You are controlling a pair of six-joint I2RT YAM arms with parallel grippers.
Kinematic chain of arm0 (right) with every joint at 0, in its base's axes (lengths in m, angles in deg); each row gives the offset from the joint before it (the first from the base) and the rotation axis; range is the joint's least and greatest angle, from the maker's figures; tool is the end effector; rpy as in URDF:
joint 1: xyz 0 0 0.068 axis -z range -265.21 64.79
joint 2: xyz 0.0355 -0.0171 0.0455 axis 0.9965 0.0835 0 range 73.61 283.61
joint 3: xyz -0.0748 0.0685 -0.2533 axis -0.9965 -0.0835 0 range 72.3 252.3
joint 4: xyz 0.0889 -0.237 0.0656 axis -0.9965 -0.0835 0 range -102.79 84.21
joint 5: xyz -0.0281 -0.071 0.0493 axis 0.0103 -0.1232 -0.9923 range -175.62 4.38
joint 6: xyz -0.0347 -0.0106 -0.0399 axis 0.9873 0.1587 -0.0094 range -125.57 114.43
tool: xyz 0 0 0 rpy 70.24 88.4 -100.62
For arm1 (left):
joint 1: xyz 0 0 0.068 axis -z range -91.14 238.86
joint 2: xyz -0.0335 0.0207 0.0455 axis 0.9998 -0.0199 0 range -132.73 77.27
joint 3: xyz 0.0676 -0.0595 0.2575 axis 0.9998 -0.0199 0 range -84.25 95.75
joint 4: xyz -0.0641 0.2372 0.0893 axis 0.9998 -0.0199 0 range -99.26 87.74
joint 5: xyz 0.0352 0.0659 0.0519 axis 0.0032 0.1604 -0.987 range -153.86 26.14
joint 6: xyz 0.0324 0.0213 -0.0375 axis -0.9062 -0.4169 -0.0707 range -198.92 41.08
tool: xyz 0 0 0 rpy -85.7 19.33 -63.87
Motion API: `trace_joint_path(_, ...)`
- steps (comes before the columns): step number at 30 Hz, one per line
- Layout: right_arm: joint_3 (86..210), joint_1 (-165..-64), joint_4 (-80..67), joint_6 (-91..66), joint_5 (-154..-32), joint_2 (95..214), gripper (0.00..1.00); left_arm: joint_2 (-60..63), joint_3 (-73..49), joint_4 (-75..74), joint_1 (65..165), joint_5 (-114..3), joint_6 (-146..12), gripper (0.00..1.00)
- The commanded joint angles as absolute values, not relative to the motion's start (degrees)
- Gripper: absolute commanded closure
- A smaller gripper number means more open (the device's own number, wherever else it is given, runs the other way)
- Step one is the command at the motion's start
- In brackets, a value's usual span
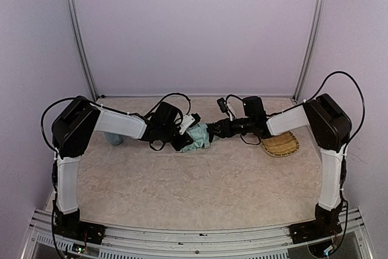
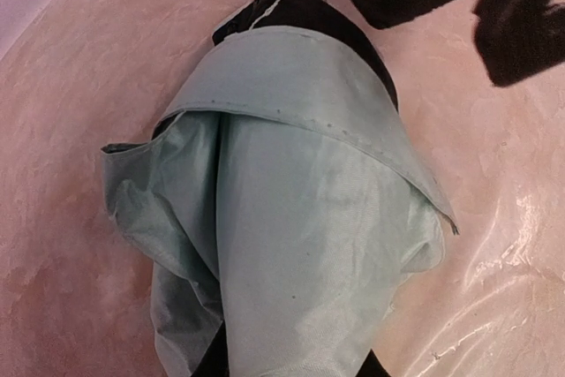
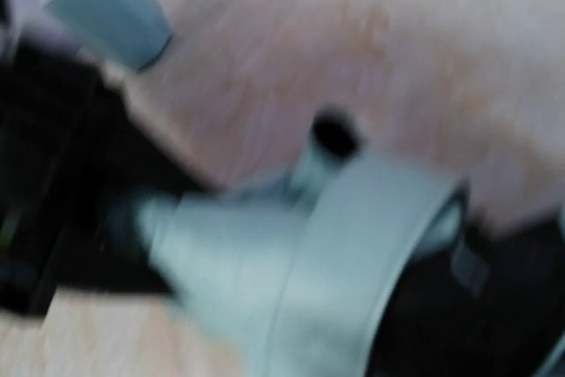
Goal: Put away the umbrella
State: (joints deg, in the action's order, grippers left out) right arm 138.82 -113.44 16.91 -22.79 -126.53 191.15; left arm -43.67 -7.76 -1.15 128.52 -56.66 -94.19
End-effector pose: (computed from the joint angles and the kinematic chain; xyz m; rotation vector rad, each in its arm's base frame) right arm 0.3693 0.2247 0.1470 -0.6693 2.0523 1.2107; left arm 0.3453 -0.2920 0.1361 1.1388 2.0529 -0.3582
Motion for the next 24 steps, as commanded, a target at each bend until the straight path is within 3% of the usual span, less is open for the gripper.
trace_joint_path(1, 143.37, -113.51, 12.78, -22.94, -122.61, 194.6, 0.57, -44.19, -8.96, -3.4, 128.74, -57.7, -95.57, 1.0)
trace_joint_path(6, 144.29, -114.49, 12.57, -21.97, -121.98, 195.52, 0.56, -44.68, -8.46, -3.53, 128.76, -57.27, -95.76, 1.0)
trace_joint_path(11, 146.48, -117.16, 9.83, -18.15, -123.57, 196.48, 0.66, -45.4, -7.49, -4.19, 128.85, -57.3, -95.7, 1.0)
trace_joint_path(18, 145.35, -117.44, 13.27, -22.19, -126.49, 197.37, 0.67, -45.41, -7.6, -4.28, 128.84, -57.27, -95.76, 1.0)
trace_joint_path(24, 145.17, -117.82, 14.66, -25.18, -130.49, 199.05, 0.85, -45.44, -7.54, -4.36, 128.76, -57.53, -95.57, 1.0)
